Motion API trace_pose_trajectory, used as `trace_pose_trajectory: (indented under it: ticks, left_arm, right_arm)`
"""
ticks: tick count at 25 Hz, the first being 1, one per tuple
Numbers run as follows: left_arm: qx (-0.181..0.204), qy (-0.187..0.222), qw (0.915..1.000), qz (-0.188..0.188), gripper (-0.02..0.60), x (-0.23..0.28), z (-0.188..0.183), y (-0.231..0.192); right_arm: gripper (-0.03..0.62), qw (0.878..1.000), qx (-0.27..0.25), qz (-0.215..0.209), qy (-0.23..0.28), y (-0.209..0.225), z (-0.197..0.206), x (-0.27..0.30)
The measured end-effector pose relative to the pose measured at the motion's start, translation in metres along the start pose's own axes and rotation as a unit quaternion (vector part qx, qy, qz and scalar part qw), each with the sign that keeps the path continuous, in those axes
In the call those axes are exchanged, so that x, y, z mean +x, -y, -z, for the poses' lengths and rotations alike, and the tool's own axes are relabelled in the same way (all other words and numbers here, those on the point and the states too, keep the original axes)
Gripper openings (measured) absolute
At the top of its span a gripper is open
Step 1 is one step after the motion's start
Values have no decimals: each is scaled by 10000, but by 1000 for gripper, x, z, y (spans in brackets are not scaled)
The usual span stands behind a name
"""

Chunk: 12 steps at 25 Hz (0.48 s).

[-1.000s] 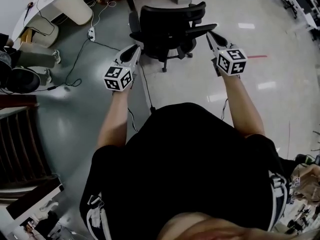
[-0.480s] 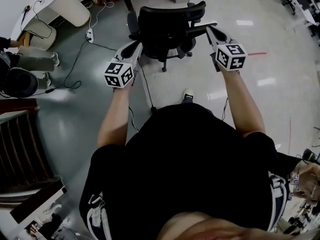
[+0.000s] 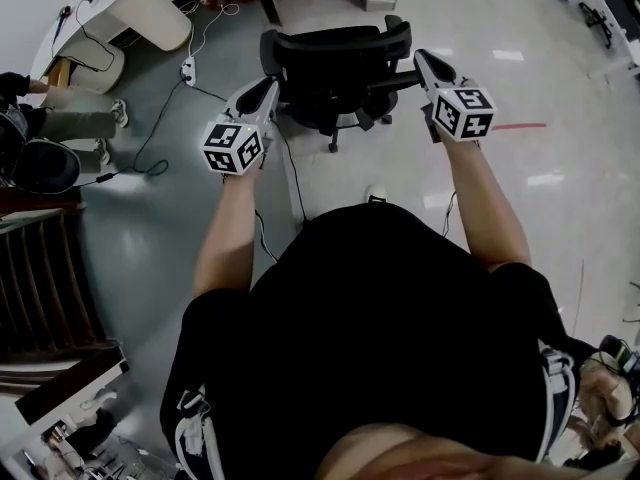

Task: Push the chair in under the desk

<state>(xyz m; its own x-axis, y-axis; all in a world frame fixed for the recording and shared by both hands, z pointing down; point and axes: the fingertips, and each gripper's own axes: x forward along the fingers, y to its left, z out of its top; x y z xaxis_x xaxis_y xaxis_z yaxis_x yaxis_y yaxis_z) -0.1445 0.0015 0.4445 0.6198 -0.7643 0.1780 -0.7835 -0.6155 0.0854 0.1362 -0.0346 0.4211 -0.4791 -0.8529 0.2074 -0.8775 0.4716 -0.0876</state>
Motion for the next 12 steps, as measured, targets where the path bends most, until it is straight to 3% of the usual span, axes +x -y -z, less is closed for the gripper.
trace_pose_trajectory:
  ticks: [12]
  left_arm:
    - [-100, -122, 9986, -497, 54, 67, -4, -6]
  right_arm:
    - [2, 9992, 127, -356, -101, 77, -6, 49]
